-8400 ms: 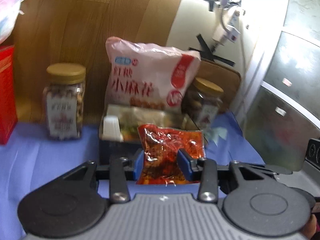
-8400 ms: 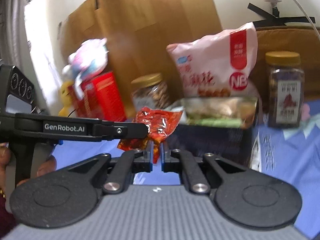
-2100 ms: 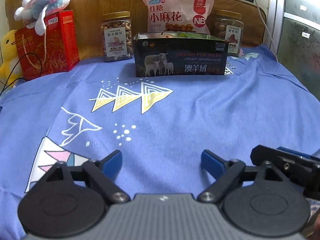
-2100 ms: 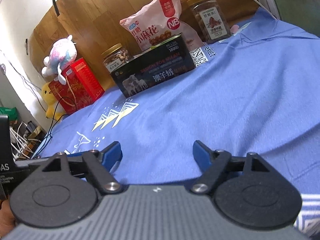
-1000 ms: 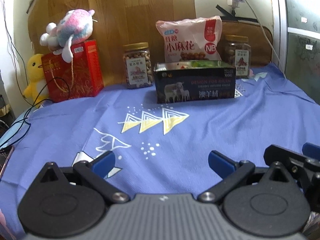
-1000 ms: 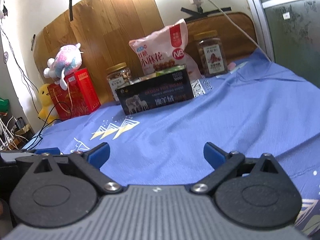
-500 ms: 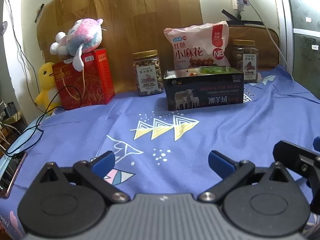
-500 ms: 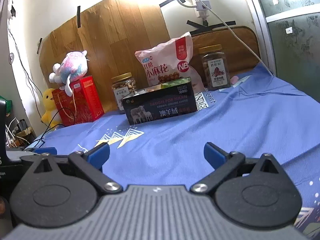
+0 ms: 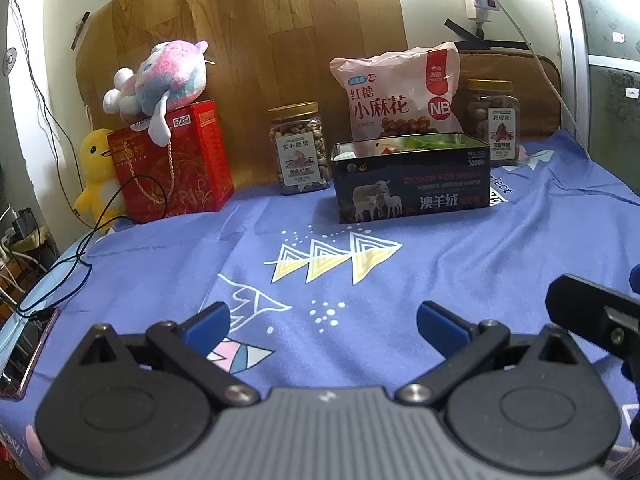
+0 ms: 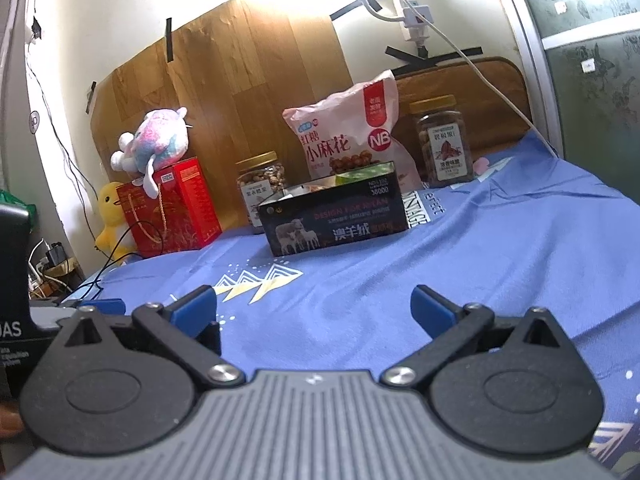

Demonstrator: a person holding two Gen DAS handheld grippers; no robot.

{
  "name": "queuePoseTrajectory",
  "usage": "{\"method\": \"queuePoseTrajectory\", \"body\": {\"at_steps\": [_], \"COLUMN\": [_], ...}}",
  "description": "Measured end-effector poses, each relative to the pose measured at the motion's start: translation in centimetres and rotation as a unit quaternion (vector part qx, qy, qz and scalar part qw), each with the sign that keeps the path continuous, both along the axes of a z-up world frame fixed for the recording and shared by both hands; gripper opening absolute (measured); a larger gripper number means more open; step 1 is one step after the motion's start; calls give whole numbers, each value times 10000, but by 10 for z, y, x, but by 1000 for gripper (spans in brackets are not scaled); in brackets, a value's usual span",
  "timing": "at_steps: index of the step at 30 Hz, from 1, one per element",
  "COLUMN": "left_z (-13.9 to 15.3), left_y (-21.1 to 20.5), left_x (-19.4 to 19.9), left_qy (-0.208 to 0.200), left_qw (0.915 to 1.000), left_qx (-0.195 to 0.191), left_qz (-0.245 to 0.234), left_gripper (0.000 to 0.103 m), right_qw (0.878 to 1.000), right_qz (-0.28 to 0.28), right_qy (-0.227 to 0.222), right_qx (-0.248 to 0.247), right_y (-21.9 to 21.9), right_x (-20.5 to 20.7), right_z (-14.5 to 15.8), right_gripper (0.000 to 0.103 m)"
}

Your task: Organize snacks

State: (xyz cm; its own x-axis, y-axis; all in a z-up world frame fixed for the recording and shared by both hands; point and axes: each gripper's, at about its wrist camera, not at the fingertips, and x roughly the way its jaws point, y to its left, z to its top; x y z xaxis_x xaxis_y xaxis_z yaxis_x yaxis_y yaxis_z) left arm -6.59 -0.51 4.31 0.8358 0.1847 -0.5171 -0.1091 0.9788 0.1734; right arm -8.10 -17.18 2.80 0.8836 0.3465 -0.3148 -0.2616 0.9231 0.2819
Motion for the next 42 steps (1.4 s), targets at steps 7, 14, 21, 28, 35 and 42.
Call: {"method": "queuePoseTrajectory", "body": {"at_steps": [7,14,21,28,35,42], "left_z": [-2,-7,-13,-19,-23,-27], "left_y": [2,1,-2,-6,-12,-13], "left_x": [2,5,7,8,9,11], "left_qy": [46,145,269,384,439,488], "left_qw": [10000,9999,9995,9988,9979,9975], "left_qx": [8,36,68,147,318,393], "left_qz": [0,-70,-172,-272,-344,-339], "left_gripper": [103,103,103,103,103,103], "right_qw": [10000,10000,9996,9990,9986,9982], "right_qz": [2,-52,-172,-241,-269,-298], "right_qy": [-32,68,189,329,388,446], "right_qx": [-19,28,103,184,224,262], "right_y": [1,-1,-5,-8,-10,-11], "right_x": [-1,3,8,11,13,14], "right_z": [1,0,-4,-9,-11,-12], "right_gripper": [103,103,103,103,103,103]}}
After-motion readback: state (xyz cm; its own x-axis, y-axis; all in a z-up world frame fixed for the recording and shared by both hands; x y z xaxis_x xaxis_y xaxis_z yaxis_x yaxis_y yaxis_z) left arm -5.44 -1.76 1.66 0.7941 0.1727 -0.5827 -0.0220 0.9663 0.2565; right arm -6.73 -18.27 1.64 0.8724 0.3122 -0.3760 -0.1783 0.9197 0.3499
